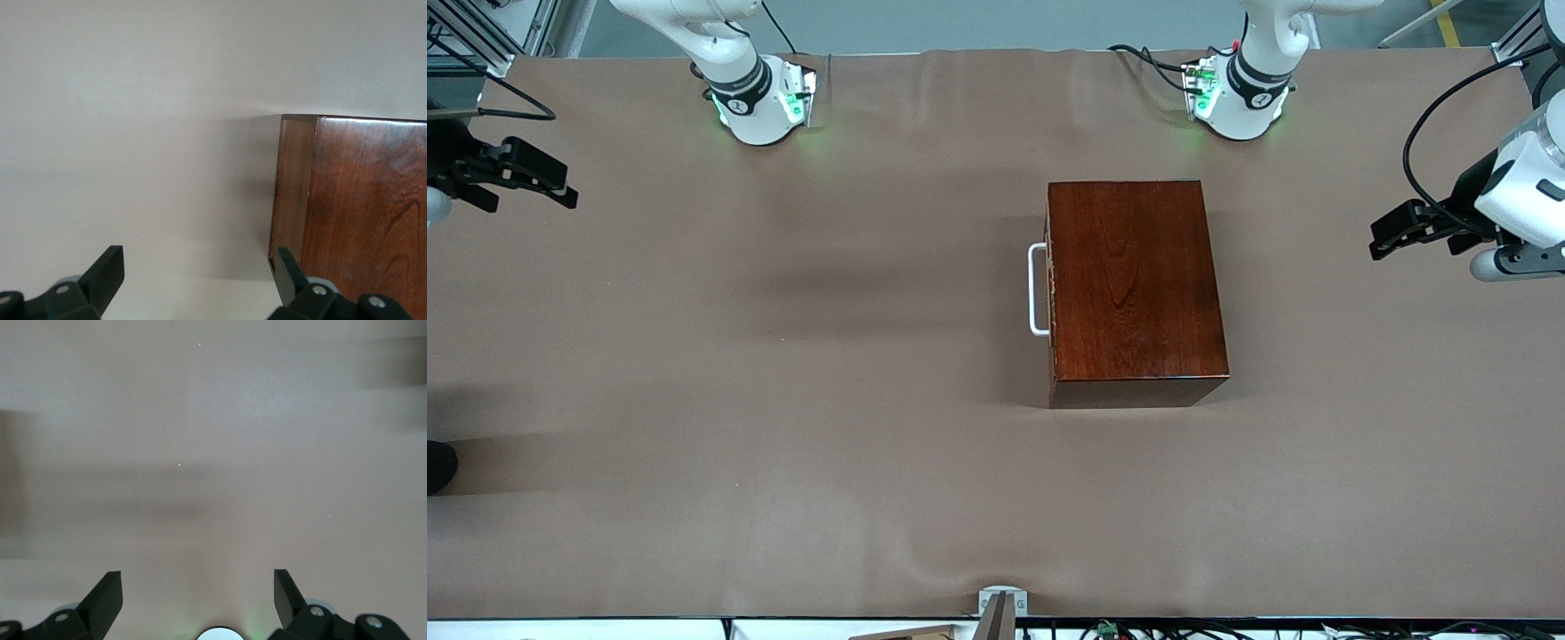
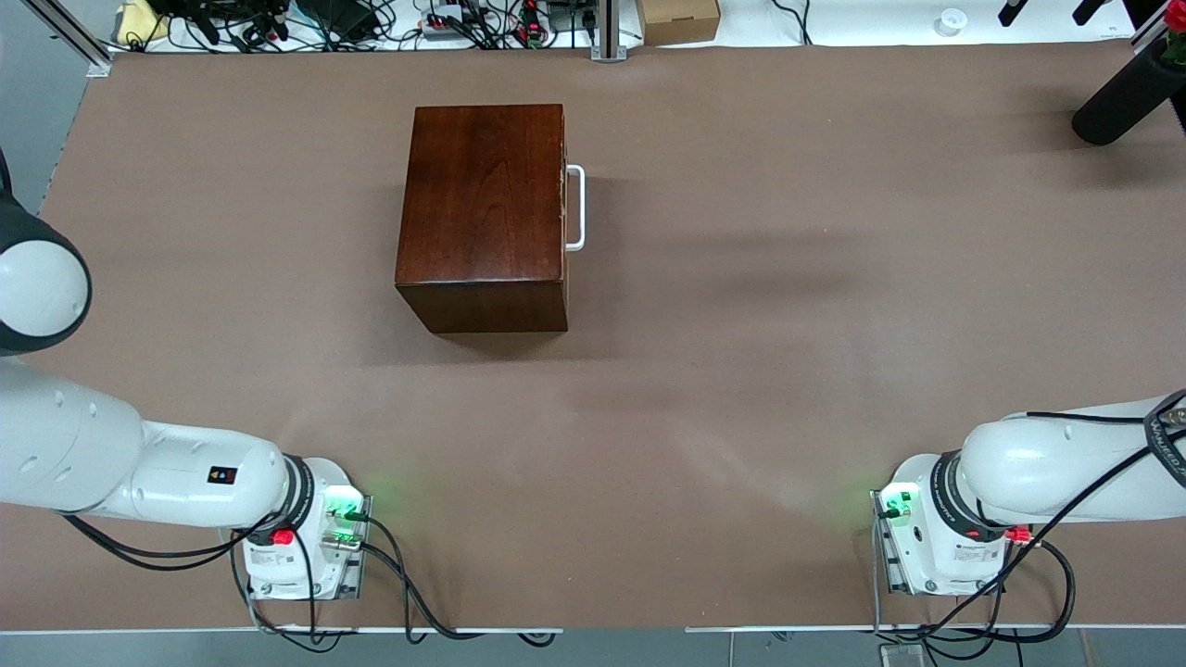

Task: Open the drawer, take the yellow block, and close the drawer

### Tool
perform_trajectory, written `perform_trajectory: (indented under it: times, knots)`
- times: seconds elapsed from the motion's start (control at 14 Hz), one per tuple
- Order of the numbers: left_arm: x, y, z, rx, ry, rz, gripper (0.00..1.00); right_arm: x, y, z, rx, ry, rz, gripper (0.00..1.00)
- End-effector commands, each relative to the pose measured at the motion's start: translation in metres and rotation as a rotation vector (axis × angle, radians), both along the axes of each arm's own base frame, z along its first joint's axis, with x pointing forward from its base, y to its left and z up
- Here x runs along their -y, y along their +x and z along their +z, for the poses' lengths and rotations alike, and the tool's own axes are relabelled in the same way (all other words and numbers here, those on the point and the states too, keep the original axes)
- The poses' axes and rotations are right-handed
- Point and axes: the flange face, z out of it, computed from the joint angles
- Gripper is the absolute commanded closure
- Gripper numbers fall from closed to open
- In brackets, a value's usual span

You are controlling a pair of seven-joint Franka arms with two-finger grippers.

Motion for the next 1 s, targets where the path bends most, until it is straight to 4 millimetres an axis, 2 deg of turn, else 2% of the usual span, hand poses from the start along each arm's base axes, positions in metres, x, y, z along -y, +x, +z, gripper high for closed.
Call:
perform_trajectory:
  times: [0.0,0.57,0.71,0.79,0.86,0.93]
  knots:
    - [-0.001,-0.005,0.006,0.011,-0.005,-0.019,0.0,-0.005,-0.002,0.001,0.003,-0.003,0.015,0.0]
    - [-0.002,-0.004,0.007,0.007,-0.008,-0.011,0.0,0.003,0.0,0.001,0.005,-0.009,0.001,0.0]
    - [0.006,-0.003,0.006,0.006,-0.007,-0.009,0.0,0.009,0.0,0.001,-0.003,-0.007,-0.011,0.0]
    - [0.02,-0.003,0.01,0.016,-0.013,-0.035,0.0,0.009,-0.001,0.001,-0.005,-0.007,-0.011,0.0]
    - [0.052,-0.006,0.019,0.032,-0.044,-0.087,0.0,0.009,-0.001,0.0,-0.008,-0.008,-0.012,0.0]
    - [0.072,-0.009,0.025,0.04,-0.068,-0.12,0.0,0.008,-0.001,0.0,-0.008,-0.008,-0.012,0.0]
